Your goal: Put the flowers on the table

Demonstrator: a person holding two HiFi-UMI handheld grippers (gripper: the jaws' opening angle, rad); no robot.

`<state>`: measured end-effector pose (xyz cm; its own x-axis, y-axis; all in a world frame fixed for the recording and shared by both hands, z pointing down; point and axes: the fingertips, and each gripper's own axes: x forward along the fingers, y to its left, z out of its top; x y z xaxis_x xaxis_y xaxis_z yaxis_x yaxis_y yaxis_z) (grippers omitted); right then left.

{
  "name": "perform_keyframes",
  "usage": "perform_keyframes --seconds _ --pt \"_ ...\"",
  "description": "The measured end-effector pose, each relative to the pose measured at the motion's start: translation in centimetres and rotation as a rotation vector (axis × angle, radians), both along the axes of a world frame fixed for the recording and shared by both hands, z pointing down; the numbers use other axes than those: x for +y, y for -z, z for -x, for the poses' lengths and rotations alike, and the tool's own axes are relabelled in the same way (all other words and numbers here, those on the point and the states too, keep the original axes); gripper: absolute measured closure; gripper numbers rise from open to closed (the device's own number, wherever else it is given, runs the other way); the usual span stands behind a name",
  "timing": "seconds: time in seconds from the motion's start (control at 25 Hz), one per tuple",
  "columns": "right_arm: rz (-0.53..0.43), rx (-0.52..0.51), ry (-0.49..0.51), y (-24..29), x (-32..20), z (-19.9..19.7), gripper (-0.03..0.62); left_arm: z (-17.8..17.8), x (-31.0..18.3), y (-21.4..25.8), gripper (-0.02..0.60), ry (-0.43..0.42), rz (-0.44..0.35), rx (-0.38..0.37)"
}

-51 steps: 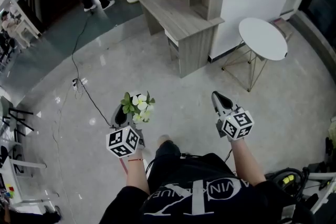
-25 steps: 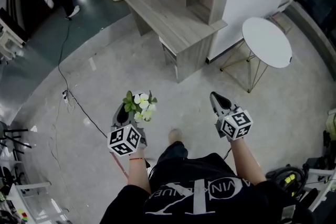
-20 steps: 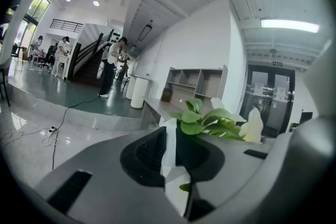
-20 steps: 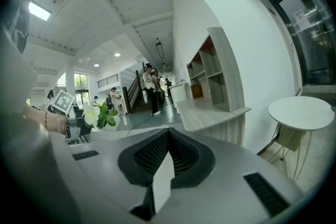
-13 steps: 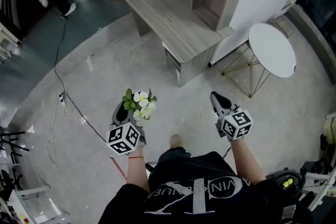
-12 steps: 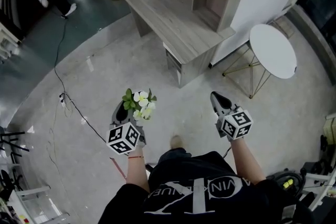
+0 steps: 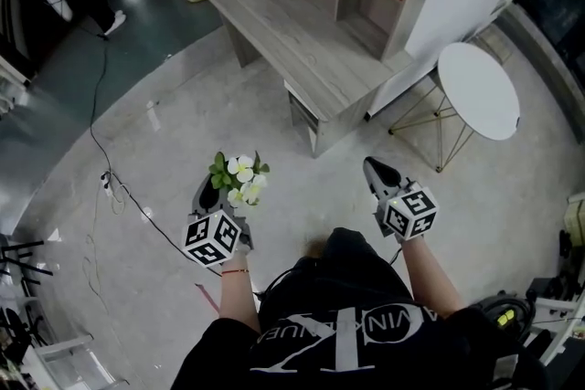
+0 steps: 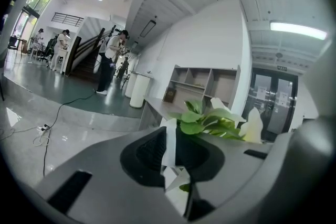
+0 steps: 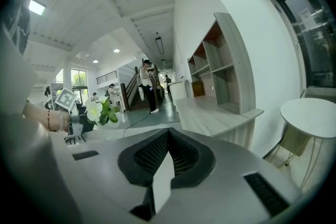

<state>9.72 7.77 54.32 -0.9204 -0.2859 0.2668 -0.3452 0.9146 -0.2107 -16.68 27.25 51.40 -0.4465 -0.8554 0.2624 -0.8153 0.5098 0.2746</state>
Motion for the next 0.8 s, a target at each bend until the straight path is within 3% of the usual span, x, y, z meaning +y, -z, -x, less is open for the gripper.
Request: perform_keyframes --seconds 0.36,0.8 --pt "0.011 -0.001 -0.012 -1.2 -4.4 1.9 0.585 2.2 -4.0 -0.6 0.526 -0.005 0.013 -0.006" --pt "0.021 -0.013 0.042 -0.8 -13.2 9.7 0.585 7.7 -13.7 0.2 0.526 -0.014 0.035 -0.014"
